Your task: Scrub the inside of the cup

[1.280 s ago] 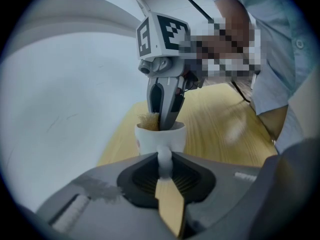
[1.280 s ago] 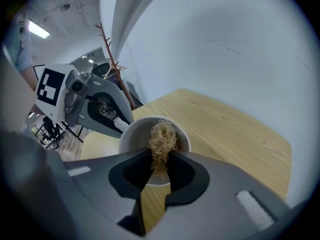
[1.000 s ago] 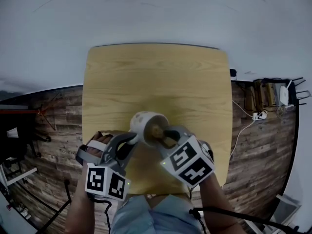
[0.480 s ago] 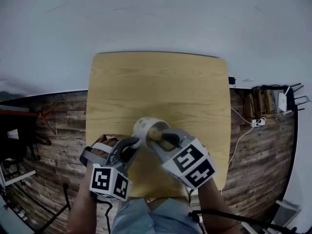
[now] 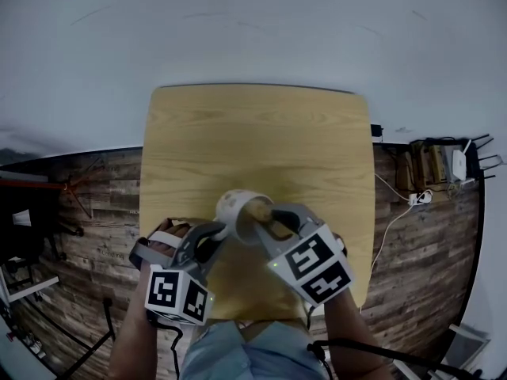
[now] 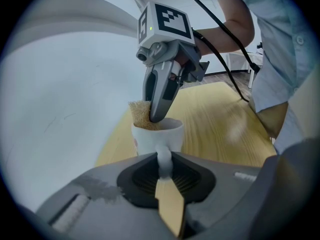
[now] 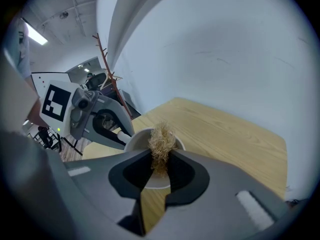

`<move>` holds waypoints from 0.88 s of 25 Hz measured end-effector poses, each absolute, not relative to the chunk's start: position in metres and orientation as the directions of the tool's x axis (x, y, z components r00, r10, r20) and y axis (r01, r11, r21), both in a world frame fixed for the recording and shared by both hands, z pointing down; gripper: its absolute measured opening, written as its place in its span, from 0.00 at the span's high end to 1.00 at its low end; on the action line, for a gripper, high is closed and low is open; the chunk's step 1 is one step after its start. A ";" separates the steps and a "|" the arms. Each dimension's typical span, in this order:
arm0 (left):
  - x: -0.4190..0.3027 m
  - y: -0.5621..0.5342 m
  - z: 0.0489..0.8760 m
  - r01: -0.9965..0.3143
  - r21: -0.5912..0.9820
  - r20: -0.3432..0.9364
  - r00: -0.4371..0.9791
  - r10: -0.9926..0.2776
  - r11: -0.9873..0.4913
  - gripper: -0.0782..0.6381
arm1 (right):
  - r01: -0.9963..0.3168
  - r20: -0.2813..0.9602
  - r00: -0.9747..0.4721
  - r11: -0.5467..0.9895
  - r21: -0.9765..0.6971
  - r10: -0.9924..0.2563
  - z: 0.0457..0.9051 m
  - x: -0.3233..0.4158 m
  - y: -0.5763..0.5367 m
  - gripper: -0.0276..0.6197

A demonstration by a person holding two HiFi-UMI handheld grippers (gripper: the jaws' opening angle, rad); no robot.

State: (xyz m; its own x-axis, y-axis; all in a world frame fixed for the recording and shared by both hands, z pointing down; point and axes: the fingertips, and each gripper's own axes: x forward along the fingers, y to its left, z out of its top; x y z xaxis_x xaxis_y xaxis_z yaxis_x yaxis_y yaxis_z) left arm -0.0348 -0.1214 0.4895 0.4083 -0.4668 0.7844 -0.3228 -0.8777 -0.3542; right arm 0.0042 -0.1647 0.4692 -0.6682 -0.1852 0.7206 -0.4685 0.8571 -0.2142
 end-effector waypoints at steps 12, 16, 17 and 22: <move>-0.035 -0.119 0.489 -0.317 -0.368 0.786 0.397 -0.474 -0.874 0.79 | -0.496 0.753 -0.634 0.840 -0.219 -0.177 0.485 0.019 -0.144 0.85; -0.034 -0.120 0.490 -0.310 -0.372 0.786 0.395 -0.475 -0.875 0.79 | -0.495 0.757 -0.634 0.836 -0.237 -0.162 0.486 0.019 -0.137 0.85; -0.034 -0.120 0.490 -0.309 -0.373 0.786 0.395 -0.475 -0.875 0.79 | -0.495 0.757 -0.634 0.834 -0.244 -0.155 0.486 0.018 -0.135 0.85; -0.033 -0.119 0.490 -0.313 -0.373 0.788 0.390 -0.477 -0.873 0.79 | -0.486 0.748 -0.653 0.824 -0.291 -0.121 0.483 0.011 -0.125 0.85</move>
State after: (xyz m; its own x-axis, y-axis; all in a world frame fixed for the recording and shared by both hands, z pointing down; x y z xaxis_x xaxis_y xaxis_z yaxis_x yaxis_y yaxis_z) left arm -0.0333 -0.1186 0.4902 0.3902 -0.4768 0.7876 -0.3132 -0.8732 -0.3734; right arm 0.0109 -0.1247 0.4831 -0.6529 -0.1209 0.7477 -0.4861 0.8240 -0.2912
